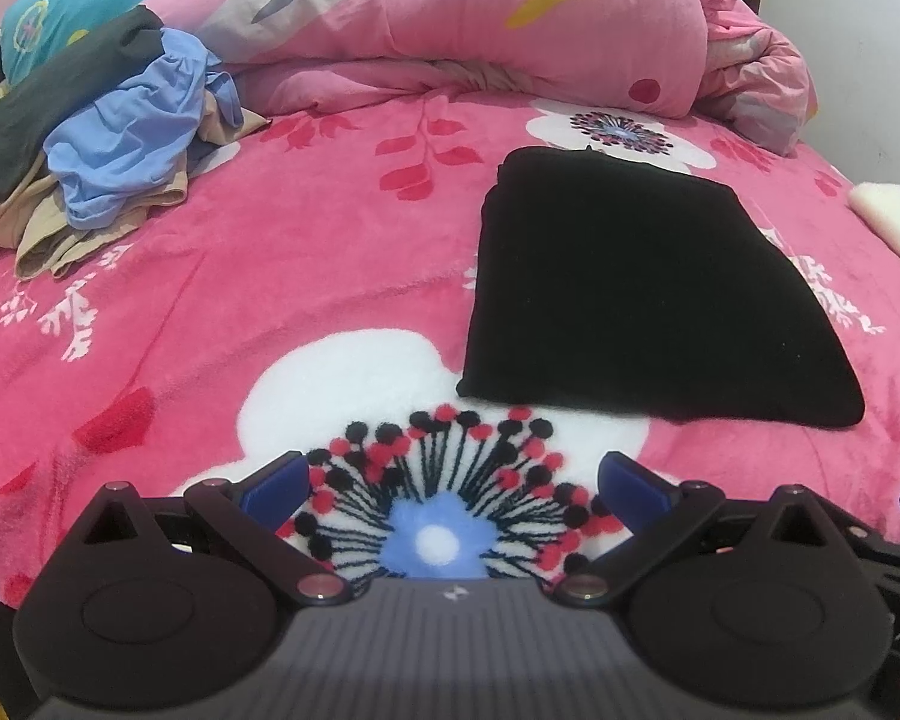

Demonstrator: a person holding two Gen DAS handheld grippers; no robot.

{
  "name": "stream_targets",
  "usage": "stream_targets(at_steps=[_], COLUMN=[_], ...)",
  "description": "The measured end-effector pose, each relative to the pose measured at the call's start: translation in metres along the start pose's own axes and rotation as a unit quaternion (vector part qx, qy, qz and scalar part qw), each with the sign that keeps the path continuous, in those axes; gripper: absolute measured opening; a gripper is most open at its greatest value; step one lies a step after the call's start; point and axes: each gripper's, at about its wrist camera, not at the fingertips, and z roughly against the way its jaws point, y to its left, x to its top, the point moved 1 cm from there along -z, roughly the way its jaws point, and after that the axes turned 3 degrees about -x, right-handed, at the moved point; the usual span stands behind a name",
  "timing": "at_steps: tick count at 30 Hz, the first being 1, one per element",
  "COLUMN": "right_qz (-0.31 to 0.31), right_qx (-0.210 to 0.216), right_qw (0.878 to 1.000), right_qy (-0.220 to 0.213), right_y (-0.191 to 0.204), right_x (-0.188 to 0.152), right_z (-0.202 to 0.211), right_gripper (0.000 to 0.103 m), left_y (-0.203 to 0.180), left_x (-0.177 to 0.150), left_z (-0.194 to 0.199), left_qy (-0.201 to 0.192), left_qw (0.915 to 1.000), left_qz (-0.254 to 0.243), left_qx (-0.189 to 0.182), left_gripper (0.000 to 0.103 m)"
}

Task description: Fold clothes

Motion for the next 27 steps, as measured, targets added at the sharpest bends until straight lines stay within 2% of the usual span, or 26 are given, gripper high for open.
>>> stream_targets(at_steps=[27], right_qz=[0.001], right_qx=[-0.005], right_qw=[1.000], right_qy=[0.000], right_y=[0.0029], right_x=[0.0006], right_z=[-0.0005], right_gripper=[0.102], left_y=[0.0024], left_x=[0.0029], left_z=[-0.0011], left_qy=[0.000], left_qw=[1.0000], left_qz=[0.001], left_qx=[0.000], left_gripper=[0.103])
